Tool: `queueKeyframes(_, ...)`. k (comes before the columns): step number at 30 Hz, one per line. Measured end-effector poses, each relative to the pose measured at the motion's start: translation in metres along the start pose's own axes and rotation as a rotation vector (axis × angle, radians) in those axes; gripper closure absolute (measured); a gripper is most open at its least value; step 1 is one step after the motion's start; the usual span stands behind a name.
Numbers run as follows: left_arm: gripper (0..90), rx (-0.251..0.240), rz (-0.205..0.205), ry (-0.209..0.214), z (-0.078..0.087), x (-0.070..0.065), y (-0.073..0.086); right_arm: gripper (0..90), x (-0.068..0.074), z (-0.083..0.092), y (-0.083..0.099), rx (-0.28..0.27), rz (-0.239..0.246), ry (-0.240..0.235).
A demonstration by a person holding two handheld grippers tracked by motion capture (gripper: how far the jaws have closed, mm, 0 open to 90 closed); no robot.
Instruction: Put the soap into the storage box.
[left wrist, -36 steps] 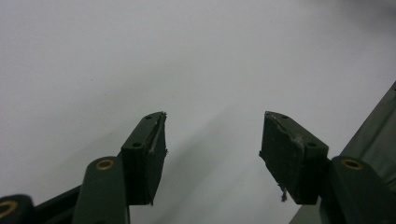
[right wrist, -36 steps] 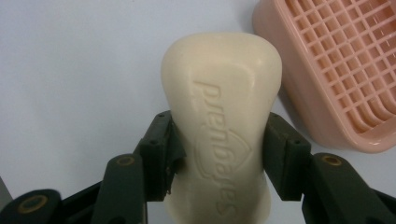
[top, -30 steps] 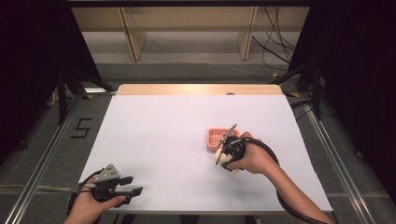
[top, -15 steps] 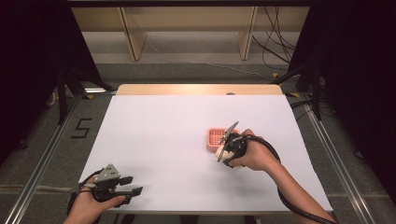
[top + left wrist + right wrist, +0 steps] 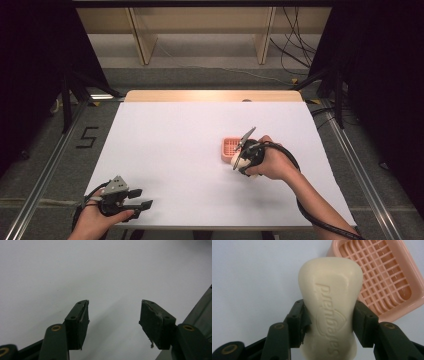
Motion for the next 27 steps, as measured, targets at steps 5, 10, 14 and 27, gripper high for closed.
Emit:
queueKeyframes(5, 39.6, 0.002, 0.001, -0.004, 0.0, 0.0, 0.0, 50.5, -0.002, 0.001, -0.003, -0.005, 0.003, 0.005)
queueKeyframes(10, 39.6, -0.004, 0.003, 0.001, 0.0, 0.0, 0.0, 50.5, -0.003, 0.001, -0.004, -0.002, 0.005, 0.004)
queueKeyframes(14, 39.6, -0.003, 0.003, 0.001, 0.0, 0.0, 0.0, 50.5, -0.005, 0.0, -0.005, -0.006, 0.002, 0.01)
queueKeyframes(27, 39.6, -0.005, 0.003, 0.001, 0.0, 0.0, -0.001, 50.5, -0.011, 0.0, -0.011, -0.013, 0.01, 0.021)
Point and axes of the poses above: each handheld gripper's, and its own axes: z roughly backward along the jaws, y roughly out of its underside, x roughly to its left, the point moved 10 cm from there along -z, roughly forward along the jaws, and after that the axes turned 6 degrees about y, right-handed, at the moved point
